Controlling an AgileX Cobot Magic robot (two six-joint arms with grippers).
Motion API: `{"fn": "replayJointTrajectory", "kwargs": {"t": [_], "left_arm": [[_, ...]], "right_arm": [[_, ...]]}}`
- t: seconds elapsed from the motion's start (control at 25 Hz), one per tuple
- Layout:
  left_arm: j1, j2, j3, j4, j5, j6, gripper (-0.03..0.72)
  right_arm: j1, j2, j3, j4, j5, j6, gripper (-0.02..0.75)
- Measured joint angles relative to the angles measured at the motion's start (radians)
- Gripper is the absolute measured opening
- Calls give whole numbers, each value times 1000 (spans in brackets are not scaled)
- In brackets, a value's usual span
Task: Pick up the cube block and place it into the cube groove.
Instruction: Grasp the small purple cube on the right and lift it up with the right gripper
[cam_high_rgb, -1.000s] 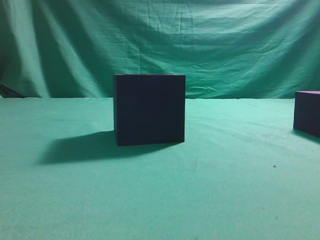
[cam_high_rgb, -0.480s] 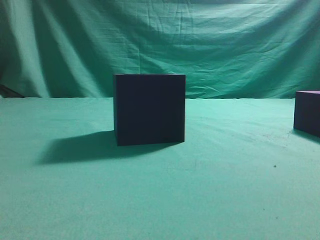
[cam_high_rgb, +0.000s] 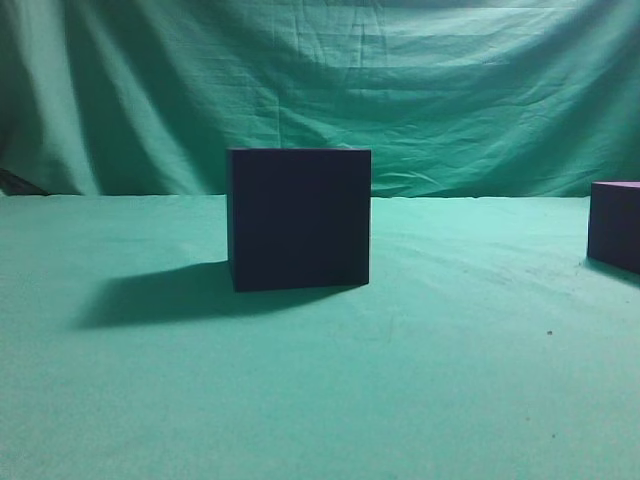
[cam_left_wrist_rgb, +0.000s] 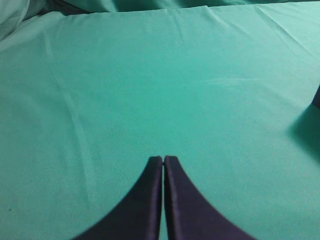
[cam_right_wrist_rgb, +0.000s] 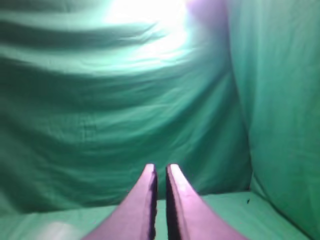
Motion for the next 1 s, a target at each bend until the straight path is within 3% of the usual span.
{"fn": "replayJointTrajectory", "kwargs": {"t": [0.24, 0.48, 0.56, 0.64, 0.68, 1.0], "left_arm": [[0, 0, 0, 0, 0, 0, 0], [0, 0, 0, 0, 0, 0, 0], [0, 0, 0, 0, 0, 0, 0], [0, 0, 0, 0, 0, 0, 0], [0, 0, 0, 0, 0, 0, 0], [0, 0, 0, 0, 0, 0, 0]], "right_arm": [[0, 263, -190, 0, 252, -57, 48], [0, 489, -232, 14, 186, -60, 48], [0, 530, -250, 16, 229, -60, 48], [0, 577, -299, 16, 331, -75, 48], [0, 601, -329, 16, 397, -86, 0], [31, 900, -682, -2, 839, -100, 0]]}}
